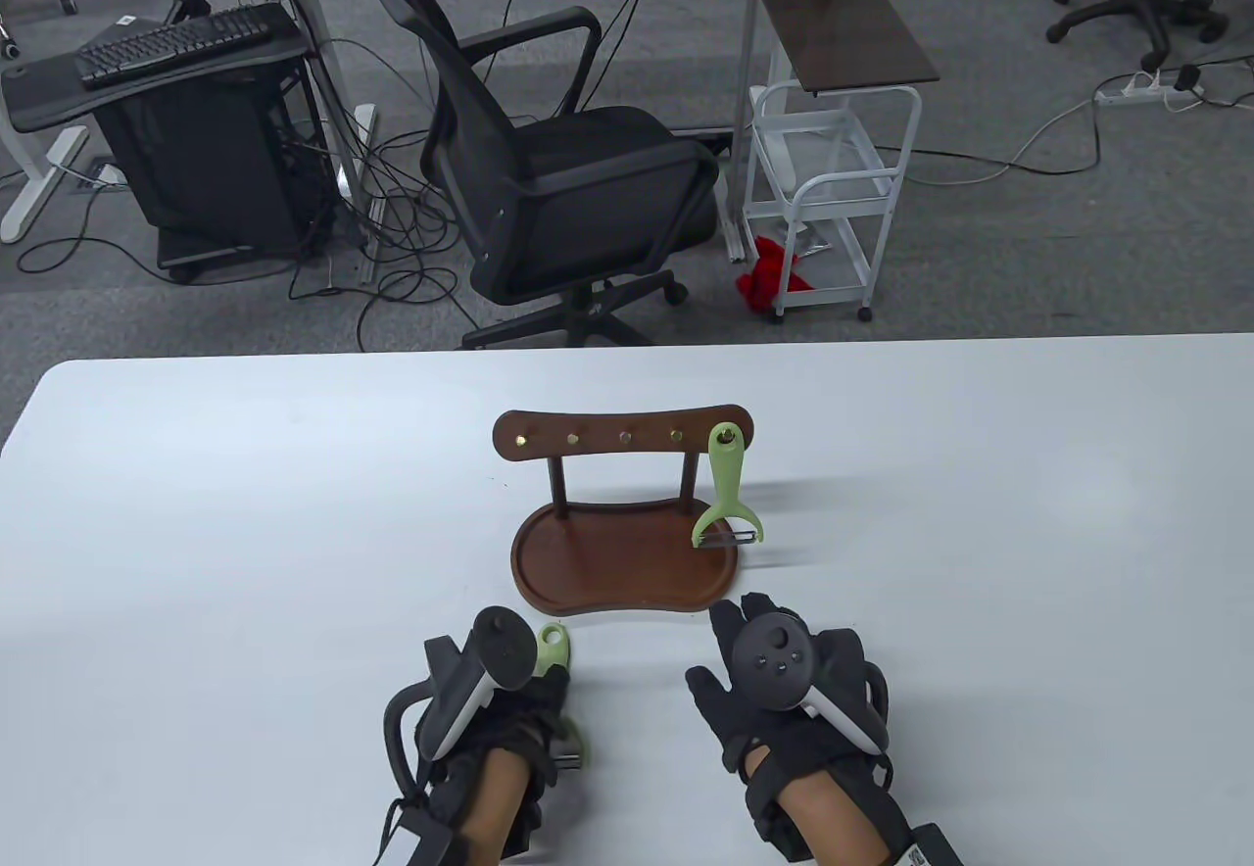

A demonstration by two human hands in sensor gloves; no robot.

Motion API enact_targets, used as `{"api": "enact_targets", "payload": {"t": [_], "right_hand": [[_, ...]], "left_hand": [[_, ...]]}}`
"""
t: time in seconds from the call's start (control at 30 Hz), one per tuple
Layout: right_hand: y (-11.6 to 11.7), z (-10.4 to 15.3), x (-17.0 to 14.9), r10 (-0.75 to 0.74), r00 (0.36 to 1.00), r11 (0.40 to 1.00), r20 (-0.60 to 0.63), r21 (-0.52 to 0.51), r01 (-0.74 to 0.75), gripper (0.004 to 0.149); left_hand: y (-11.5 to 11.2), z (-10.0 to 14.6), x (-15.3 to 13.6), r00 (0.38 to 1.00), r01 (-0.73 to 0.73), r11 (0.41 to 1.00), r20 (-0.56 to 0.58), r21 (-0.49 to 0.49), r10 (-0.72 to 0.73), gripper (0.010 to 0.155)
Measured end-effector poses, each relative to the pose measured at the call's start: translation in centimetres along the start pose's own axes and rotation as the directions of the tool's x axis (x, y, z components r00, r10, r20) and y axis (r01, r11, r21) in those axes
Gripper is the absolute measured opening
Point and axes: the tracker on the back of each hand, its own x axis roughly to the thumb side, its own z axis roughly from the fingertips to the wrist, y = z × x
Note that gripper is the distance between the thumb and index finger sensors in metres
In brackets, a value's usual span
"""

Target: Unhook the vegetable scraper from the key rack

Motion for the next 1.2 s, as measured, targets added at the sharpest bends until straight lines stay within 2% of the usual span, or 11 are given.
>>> {"api": "enact_targets", "payload": {"t": [0.1,0.17,0.3,0.47,0.67,0.97,1.2], "right_hand": [[-0.2,0.1,0.0,-0.005,1.000,1.000,0.005,-0.007,0.005,0.071],[-0.3,0.2,0.0,-0.007,1.000,1.000,0.010,-0.009,0.007,0.072],[-0.4,0.2,0.0,-0.020,1.000,1.000,0.016,-0.005,0.020,0.072],[-0.4,0.3,0.0,-0.012,1.000,1.000,0.020,-0.015,0.012,0.073],[0.4,0.0,0.2,0.017,1.000,1.000,0.020,-0.002,-0.017,0.073],[2.5,-1.6,0.2,-0.022,1.000,0.995,-0.017,0.099,0.024,0.075],[2.0,-2.1,-0.2,-0.021,0.997,0.991,-0.076,0.127,0.031,0.075]], "left_hand": [[0.5,0.5,0.7,0.992,-0.030,0.992,0.125,0.122,0.014,0.068],[0.7,0.7,1.0,0.990,-0.001,0.985,0.137,0.172,-0.023,0.070],[0.7,1.1,1.4,0.984,-0.006,0.984,0.177,0.179,-0.026,0.073],[0.2,0.7,1.7,0.957,-0.025,0.988,0.288,0.153,-0.020,0.076],[0.0,0.2,0.9,0.968,0.006,0.990,0.247,0.138,-0.040,0.079],[0.0,-0.1,0.9,0.973,-0.014,0.994,0.232,0.111,-0.013,0.078],[-0.3,-0.4,1.2,0.973,-0.016,0.997,0.232,0.078,-0.003,0.077]]}}
